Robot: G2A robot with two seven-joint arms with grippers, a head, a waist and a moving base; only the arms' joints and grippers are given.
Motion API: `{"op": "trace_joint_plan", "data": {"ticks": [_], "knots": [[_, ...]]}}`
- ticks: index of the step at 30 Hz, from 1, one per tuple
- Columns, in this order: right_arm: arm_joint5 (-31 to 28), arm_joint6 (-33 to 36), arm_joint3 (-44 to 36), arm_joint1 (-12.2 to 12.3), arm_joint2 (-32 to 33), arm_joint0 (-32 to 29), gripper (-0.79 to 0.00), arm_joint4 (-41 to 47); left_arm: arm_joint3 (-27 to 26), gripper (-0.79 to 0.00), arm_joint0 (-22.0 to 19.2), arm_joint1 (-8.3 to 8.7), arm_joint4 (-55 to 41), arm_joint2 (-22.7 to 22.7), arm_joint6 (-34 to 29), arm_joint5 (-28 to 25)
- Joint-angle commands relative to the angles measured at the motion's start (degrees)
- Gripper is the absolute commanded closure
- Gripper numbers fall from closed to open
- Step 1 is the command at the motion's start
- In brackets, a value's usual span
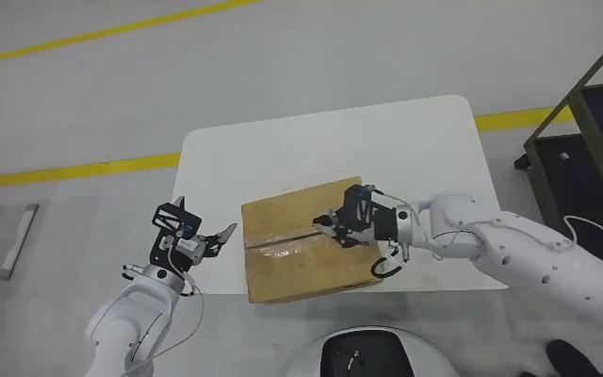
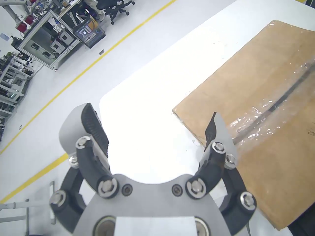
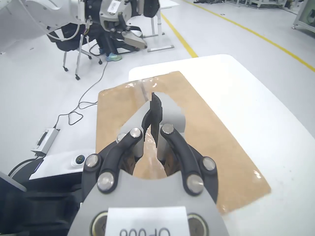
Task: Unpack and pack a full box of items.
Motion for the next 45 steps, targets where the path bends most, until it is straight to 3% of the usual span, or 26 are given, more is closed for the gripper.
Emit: {"op": "trace_joint_plan", "data": {"ticks": [1,10,17,25,35,45], "knots": [[-0.85,0.0,1.46,-1.93,-1.37,0.74,0.0,-1.32,0.0,-0.785,0.0,0.0,0.0,0.0,0.0,0.0],[-2.4,5.38,10.93,-9.93,-5.34,3.75,0.0,-0.13,0.0,-0.785,0.0,0.0,0.0,0.0,0.0,0.0],[-4.07,8.61,15.0,-11.35,-3.86,3.0,0.0,0.39,0.0,-0.785,0.0,0.0,0.0,0.0,0.0,0.0],[-4.68,13.8,12.49,-8.88,1.25,-0.27,0.0,-0.19,0.0,-0.785,0.0,0.0,0.0,0.0,0.0,0.0],[-4.14,21.12,3.35,-2.87,12.0,-8.2,0.0,-2.08,0.0,-0.785,0.0,0.0,0.0,0.0,0.0,0.0],[-2.55,24.29,-5.19,2.33,24.83,-18.56,0.0,-3.66,0.0,-0.785,0.0,0.0,0.0,0.0,0.0,0.0]]}}
